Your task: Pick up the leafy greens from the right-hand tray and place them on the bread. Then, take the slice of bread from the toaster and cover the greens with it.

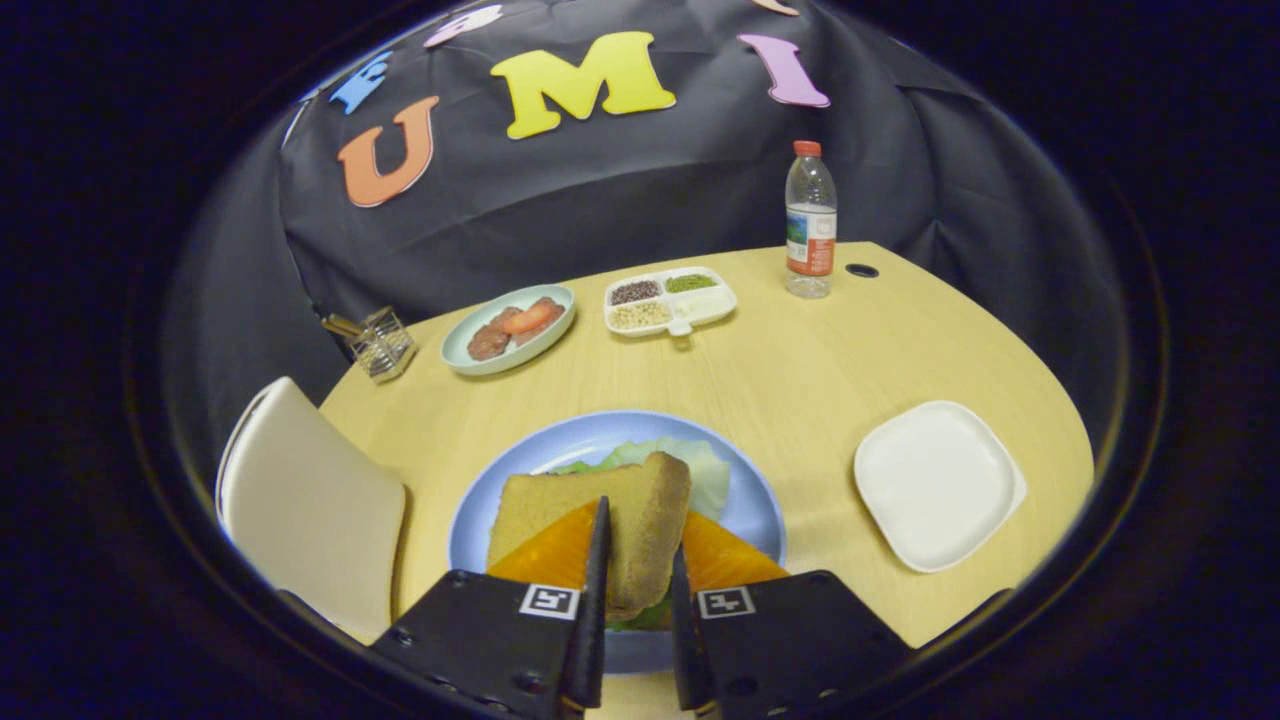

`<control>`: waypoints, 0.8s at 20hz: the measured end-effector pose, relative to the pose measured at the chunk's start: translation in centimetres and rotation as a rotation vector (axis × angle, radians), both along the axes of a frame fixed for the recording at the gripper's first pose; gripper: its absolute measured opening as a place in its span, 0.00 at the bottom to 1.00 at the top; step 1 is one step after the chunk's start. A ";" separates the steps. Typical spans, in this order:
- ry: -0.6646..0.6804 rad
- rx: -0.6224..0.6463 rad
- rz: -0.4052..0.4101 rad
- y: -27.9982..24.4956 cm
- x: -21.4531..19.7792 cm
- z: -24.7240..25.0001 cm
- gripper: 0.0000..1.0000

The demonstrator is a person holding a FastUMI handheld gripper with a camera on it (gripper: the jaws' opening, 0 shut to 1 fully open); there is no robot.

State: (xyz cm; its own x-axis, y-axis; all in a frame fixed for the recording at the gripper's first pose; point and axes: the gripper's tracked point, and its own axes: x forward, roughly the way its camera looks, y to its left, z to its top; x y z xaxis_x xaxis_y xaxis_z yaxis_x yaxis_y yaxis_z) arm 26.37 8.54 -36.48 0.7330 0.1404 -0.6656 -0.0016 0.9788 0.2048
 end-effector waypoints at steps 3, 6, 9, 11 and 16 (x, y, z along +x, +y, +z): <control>-0.016 0.015 0.007 -0.2 -0.1 -0.2 0.35; -0.023 0.004 0.009 -0.6 -0.2 0.0 0.46; -0.048 -0.019 -0.012 -1.6 -0.4 0.8 0.66; -0.056 -0.029 -0.008 -1.8 -1.0 1.4 0.78; -0.180 -0.093 -0.006 -2.7 -2.9 7.4 0.97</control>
